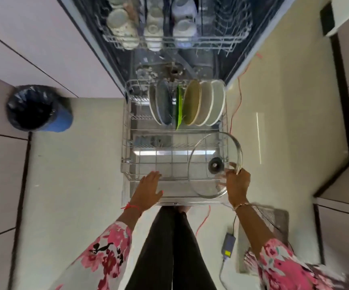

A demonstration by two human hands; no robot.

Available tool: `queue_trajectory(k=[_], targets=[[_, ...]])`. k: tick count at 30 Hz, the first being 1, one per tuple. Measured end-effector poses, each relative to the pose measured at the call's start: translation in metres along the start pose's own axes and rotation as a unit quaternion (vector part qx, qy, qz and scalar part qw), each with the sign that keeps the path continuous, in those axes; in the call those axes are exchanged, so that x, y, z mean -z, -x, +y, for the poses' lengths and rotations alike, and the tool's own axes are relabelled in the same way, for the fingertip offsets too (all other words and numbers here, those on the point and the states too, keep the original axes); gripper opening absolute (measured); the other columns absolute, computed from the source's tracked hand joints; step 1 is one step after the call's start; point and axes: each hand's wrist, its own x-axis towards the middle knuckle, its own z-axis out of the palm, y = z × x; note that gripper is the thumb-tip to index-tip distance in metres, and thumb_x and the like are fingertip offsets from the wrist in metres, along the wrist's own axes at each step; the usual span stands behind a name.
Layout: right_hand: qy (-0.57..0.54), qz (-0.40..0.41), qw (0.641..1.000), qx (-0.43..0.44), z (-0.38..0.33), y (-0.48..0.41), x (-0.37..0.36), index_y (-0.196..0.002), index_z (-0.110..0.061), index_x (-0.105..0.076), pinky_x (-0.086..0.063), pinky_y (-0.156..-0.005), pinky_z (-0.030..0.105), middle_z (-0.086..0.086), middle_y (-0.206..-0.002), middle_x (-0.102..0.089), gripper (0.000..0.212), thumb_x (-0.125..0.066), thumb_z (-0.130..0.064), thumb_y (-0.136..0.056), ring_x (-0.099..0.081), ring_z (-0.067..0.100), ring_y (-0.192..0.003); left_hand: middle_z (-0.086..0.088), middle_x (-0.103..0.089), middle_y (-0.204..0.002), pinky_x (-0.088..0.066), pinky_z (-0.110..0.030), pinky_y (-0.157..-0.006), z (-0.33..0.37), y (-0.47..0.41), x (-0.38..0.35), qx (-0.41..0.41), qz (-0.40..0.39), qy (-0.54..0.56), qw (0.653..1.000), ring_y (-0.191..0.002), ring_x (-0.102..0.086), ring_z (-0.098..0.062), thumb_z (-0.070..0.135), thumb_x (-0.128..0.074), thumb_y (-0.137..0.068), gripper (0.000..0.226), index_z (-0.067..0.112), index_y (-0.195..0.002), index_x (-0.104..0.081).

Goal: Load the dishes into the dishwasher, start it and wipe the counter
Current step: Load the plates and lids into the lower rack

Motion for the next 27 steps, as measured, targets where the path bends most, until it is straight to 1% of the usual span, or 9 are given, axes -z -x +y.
queue_trajectory(k=[1,3,5,7,11,17,20,23,27], targets=[[0.042,0.017,0.998,0.038,0.007,-0.013,-0.001,-0.084,-0.014,-0.062,-0.055,-0.056,0.056,0.017,-0.073,-0.064,0.019,-0.046,-0.005,-0.077,-0.065,0.039,-0.068,-0.019,-0.035,-0.145,-0.022,-0.049,-0.114,0.001,-0.011,-0.012,-0.004,-0.005,-0.004,1.0,-0.138,-0.028,-0.035,0.029,-0.051,-0.083,0.063,-0.002,-0.137,-0.037],[0.089,0.037,0.991,0.09,0.017,-0.032,-0.004,-0.079,-0.012,-0.061,-0.053,-0.053,0.055,0.015,-0.067,-0.063,0.018,-0.045,-0.005,-0.075,-0.062,0.042,-0.063,-0.024,-0.043,-0.139,-0.029,-0.054,-0.109,-0.001,-0.032,-0.033,0.002,-0.045,-0.011,0.999,-0.131,-0.038,-0.041,0.02,-0.055,-0.079,0.059,-0.005,-0.132,-0.044],[0.113,0.043,0.982,0.144,0.021,-0.053,-0.011,-0.075,-0.006,-0.06,-0.051,-0.049,0.043,0.006,-0.056,-0.054,0.016,-0.045,-0.001,-0.075,-0.053,0.029,-0.05,-0.02,-0.038,-0.143,-0.024,-0.047,-0.113,-0.005,-0.055,-0.059,-0.012,-0.039,-0.025,0.999,-0.135,-0.035,-0.035,0.013,-0.057,-0.085,0.055,-0.002,-0.135,-0.04],[0.127,0.038,0.977,0.17,0.022,-0.07,-0.018,-0.073,-0.004,-0.058,-0.044,-0.05,0.037,0.001,-0.053,-0.048,0.014,-0.046,0.002,-0.077,-0.044,0.021,-0.05,-0.011,-0.025,-0.152,-0.011,-0.036,-0.117,-0.008,-0.075,-0.077,-0.026,-0.039,-0.035,0.998,-0.142,-0.021,-0.025,0.011,-0.051,-0.092,0.056,0.005,-0.143,-0.028],[0.172,0.032,0.966,0.191,0.033,-0.095,-0.036,-0.083,0.004,-0.061,-0.032,-0.058,0.032,0.015,-0.067,-0.054,0.021,-0.047,-0.01,-0.08,-0.043,0.022,-0.065,-0.005,-0.021,-0.154,-0.013,-0.03,-0.116,-0.016,-0.109,-0.101,-0.028,-0.054,-0.069,0.996,-0.142,-0.022,-0.017,0.01,-0.038,-0.098,0.05,0.011,-0.146,-0.022],[0.236,0.017,0.951,0.2,0.043,-0.106,-0.053,-0.095,0.012,-0.058,-0.024,-0.067,0.021,0.017,-0.073,-0.054,0.023,-0.047,-0.007,-0.091,-0.039,0.024,-0.071,-0.009,-0.056,-0.132,-0.036,-0.025,-0.104,-0.025,-0.125,-0.113,0.017,-0.007,-0.033,0.999,-0.119,-0.054,-0.021,0.001,-0.037,-0.096,0.045,0.019,-0.137,-0.043],[0.25,0.015,0.943,0.219,0.043,-0.108,-0.057,-0.093,0.011,-0.059,-0.029,-0.066,0.027,0.023,-0.074,-0.059,0.032,-0.045,-0.019,-0.093,-0.04,0.024,-0.067,-0.009,-0.058,-0.128,-0.04,-0.029,-0.103,-0.029,-0.129,-0.113,0.007,-0.017,-0.034,0.999,-0.116,-0.056,-0.022,-0.004,-0.036,-0.094,0.048,0.019,-0.135,-0.046],[0.249,0.015,0.941,0.228,0.043,-0.106,-0.059,-0.092,0.01,-0.06,-0.04,-0.067,0.036,0.018,-0.068,-0.056,0.041,-0.041,-0.027,-0.089,-0.044,0.027,-0.063,-0.009,-0.06,-0.126,-0.042,-0.03,-0.102,-0.03,-0.13,-0.112,-0.004,-0.017,-0.024,1.0,-0.114,-0.057,-0.022,-0.003,-0.039,-0.094,0.046,0.018,-0.133,-0.049],[0.27,0.012,0.939,0.213,0.043,-0.102,-0.057,-0.1,0.009,-0.06,-0.033,-0.068,0.024,0.024,-0.08,-0.064,0.025,-0.049,-0.013,-0.093,-0.058,0.038,-0.077,-0.011,-0.063,-0.121,-0.045,-0.032,-0.099,-0.028,-0.131,-0.11,-0.008,-0.028,-0.016,0.999,-0.109,-0.06,-0.024,-0.003,-0.041,-0.093,0.044,0.015,-0.131,-0.051]])
